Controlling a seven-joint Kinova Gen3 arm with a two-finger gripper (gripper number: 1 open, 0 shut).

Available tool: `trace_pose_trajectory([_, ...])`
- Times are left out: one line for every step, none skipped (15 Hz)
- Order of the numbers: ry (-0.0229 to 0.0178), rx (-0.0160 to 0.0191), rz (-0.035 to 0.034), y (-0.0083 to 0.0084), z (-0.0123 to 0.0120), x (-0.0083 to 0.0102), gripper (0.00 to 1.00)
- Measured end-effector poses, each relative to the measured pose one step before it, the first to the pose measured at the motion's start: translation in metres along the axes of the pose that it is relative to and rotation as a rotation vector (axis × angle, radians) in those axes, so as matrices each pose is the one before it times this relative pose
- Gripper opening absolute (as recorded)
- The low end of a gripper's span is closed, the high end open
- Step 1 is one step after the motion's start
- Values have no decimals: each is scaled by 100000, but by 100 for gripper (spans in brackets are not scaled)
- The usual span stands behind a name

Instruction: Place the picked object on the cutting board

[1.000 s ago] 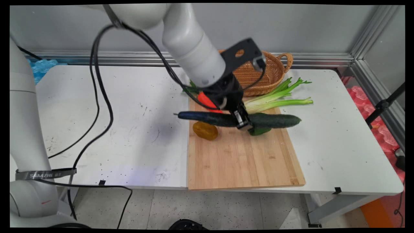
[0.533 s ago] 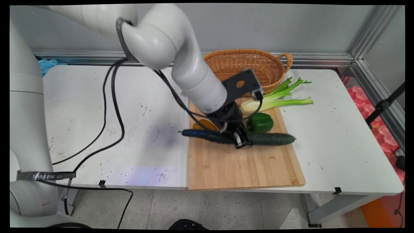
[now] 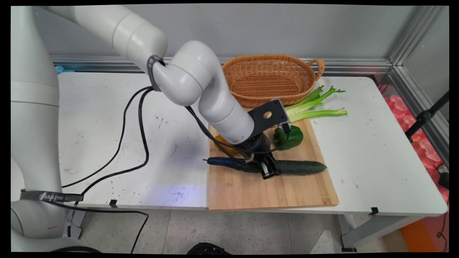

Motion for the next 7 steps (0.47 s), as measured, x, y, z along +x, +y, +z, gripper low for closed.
trace_pose_trajectory([82,3,-26,-41,266,-153,0])
trace_pose_trajectory([100,-12,17,-58,364,-236,100])
trace_pose_trajectory([133,-53,15,-45,251,-183,100])
trace_pose_trajectory([171,-115,99,-31,191,-146,100])
trace_pose_trajectory([209,-143,149,-15,100,-98,100])
trace_pose_trajectory([329,-149,244,-26,58,-84,100])
trace_pose_trajectory([414,-77,225,-39,-34,-29,100])
